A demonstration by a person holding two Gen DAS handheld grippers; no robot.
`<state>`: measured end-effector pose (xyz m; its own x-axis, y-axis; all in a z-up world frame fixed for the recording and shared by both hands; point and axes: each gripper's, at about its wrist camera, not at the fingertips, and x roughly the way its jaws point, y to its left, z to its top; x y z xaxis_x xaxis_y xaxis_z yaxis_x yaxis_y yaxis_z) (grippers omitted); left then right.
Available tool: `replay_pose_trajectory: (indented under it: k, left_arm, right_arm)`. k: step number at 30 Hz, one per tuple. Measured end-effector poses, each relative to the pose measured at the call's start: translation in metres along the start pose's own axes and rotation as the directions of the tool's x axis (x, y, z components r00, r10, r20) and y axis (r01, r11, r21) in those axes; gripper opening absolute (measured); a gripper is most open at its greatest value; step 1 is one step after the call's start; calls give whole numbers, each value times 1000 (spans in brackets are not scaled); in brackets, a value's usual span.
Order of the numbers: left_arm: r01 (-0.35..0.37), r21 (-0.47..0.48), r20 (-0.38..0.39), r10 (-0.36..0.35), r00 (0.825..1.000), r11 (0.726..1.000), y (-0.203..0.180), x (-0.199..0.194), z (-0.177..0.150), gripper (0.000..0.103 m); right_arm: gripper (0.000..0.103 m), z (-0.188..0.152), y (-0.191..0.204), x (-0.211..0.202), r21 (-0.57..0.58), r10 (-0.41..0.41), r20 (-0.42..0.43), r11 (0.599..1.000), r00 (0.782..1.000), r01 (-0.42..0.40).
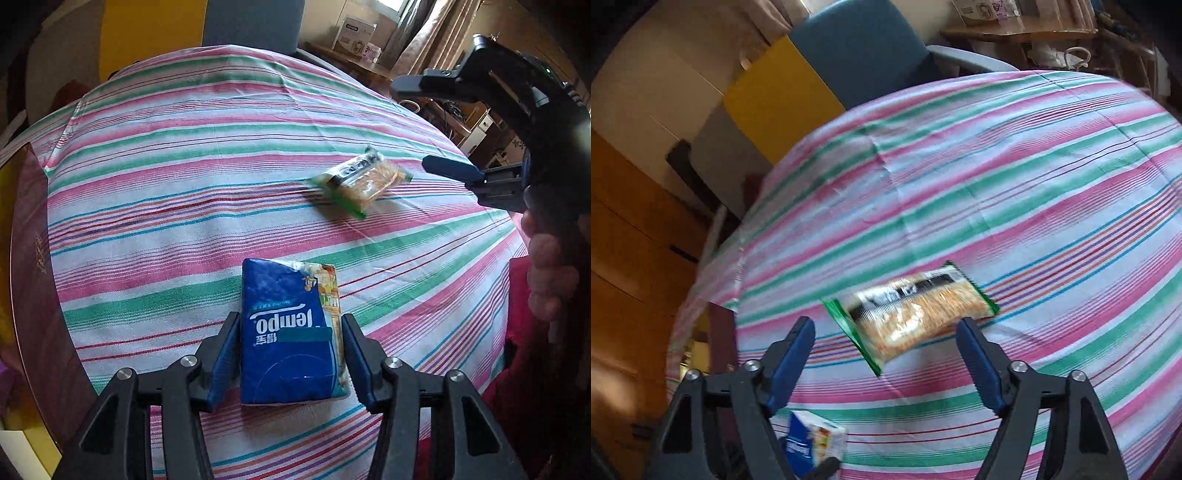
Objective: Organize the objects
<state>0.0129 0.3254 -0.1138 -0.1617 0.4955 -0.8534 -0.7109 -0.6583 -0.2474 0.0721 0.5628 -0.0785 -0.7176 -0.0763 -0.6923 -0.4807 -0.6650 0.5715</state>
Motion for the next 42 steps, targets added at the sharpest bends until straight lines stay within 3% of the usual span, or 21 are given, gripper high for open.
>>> replay_pose_trajectory:
  k: [4, 11, 17, 23, 25, 27, 29, 32, 42]
  left_arm:
    - [4, -3, 14, -4, 1000, 1000, 2, 1, -2, 54]
    - [-21, 12, 37, 21, 999, 1000, -6, 8, -4, 54]
    - [-25, 19, 42, 24, 999, 1000, -6, 6, -7, 54]
    - [-5, 12, 56, 4, 998, 1000, -5, 7, -7, 54]
    - [8, 4, 59, -8, 998, 1000, -2, 5, -9, 54]
    - [17, -8, 64, -16, 998, 1000, 0, 4, -9, 54]
    - [16, -9, 69, -15, 997, 1000, 0, 4, -10, 54]
    - [13, -3, 75, -13, 997, 1000, 1, 3, -11, 54]
    - [1, 16, 96, -2, 995, 1000, 0, -1, -16, 54]
  right_arm:
    - [88, 3, -5, -4, 47, -17, 44, 999, 999, 15]
    - [88, -4, -5, 17, 24, -94, -68, 995, 993, 96]
    - [88, -7, -6, 30, 41, -92, -132, 994, 987, 98]
    - [87, 5, 12, 66, -40, -187, -165, 982, 968, 183]
    - [81, 4, 19, 81, -87, -238, -171, 970, 956, 226]
    - [50, 0, 25, 94, -181, -311, -180, 943, 933, 279]
    - [39, -5, 35, 100, -283, -374, -156, 904, 914, 321]
    - [39, -12, 42, 104, -381, -409, -140, 863, 902, 332]
    - [44, -20, 40, 107, -433, -412, -141, 843, 900, 319]
